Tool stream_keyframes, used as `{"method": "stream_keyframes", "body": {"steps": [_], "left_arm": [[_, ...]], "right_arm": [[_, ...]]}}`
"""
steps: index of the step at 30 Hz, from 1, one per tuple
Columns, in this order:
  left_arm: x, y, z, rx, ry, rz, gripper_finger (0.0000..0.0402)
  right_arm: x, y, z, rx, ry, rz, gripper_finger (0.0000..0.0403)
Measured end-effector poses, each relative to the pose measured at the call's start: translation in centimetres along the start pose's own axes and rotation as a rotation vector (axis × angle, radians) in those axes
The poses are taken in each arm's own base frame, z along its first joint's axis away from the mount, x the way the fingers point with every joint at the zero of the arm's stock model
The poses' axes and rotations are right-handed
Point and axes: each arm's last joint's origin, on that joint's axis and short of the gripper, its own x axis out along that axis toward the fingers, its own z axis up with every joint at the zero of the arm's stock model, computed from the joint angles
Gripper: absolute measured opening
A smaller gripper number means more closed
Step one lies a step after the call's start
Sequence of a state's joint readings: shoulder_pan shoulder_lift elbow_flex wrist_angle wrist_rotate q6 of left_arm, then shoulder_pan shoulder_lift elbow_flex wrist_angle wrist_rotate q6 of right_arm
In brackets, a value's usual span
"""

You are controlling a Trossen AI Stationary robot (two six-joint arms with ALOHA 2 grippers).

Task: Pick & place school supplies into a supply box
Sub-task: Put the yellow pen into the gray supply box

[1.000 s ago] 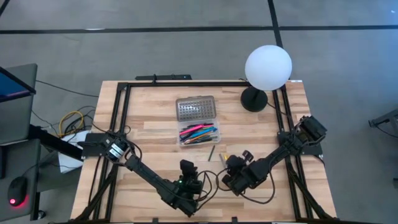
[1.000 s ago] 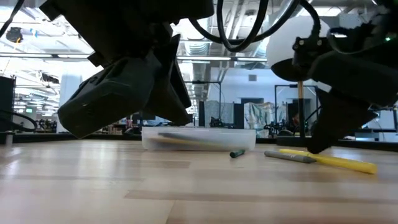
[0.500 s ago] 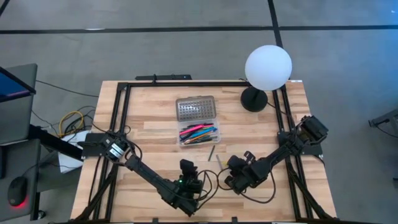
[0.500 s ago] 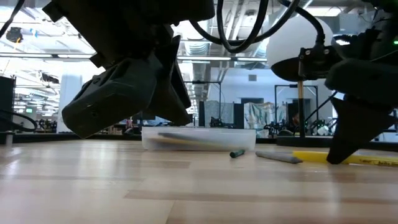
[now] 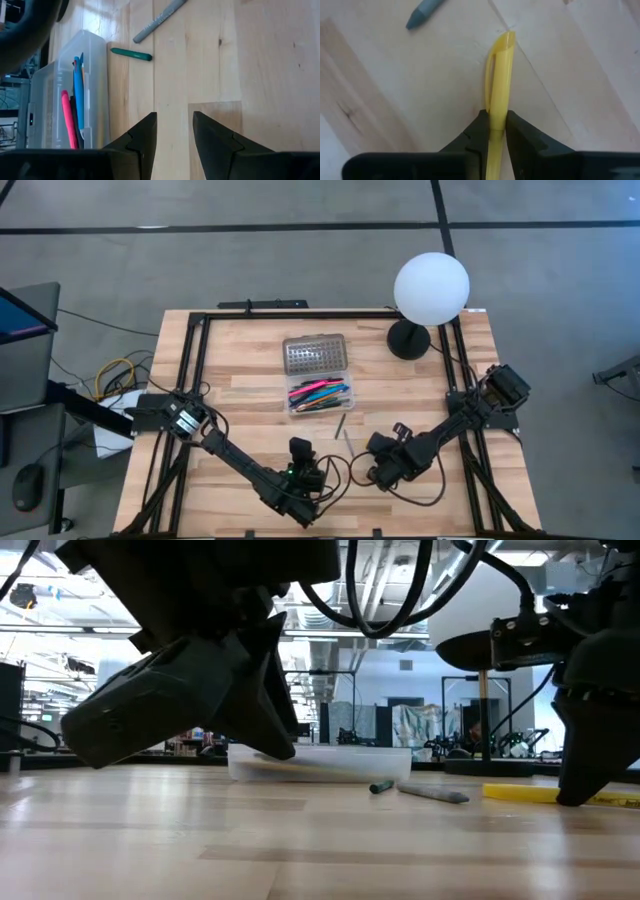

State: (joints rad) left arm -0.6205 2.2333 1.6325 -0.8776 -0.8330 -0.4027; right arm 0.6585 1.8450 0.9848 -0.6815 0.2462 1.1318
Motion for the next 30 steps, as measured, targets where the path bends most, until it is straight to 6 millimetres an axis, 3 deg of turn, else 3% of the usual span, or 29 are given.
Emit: {"method": "stream_keyframes", "body": {"steps": [9, 22, 30], "left_arm": [[0.8, 0.5, 0.4, 0.000, 0.004, -0.015, 0.0122], [7.1, 5.8, 3.3, -0.242, 0.000, -0.118, 0.0122], [9.7, 5.5, 4.4, -0.256, -0.071, -0.238, 0.0122]], "right_arm": [[-0.8, 0.8, -0.2, -0.097, 0.028, 0.015, 0.0049], [-1.3, 1.2, 0.1, -0.078, 0.031, 0.025, 0.0049], [-1.5, 1.5, -0.5, -0.060, -0.016, 0.006, 0.0049]]}}
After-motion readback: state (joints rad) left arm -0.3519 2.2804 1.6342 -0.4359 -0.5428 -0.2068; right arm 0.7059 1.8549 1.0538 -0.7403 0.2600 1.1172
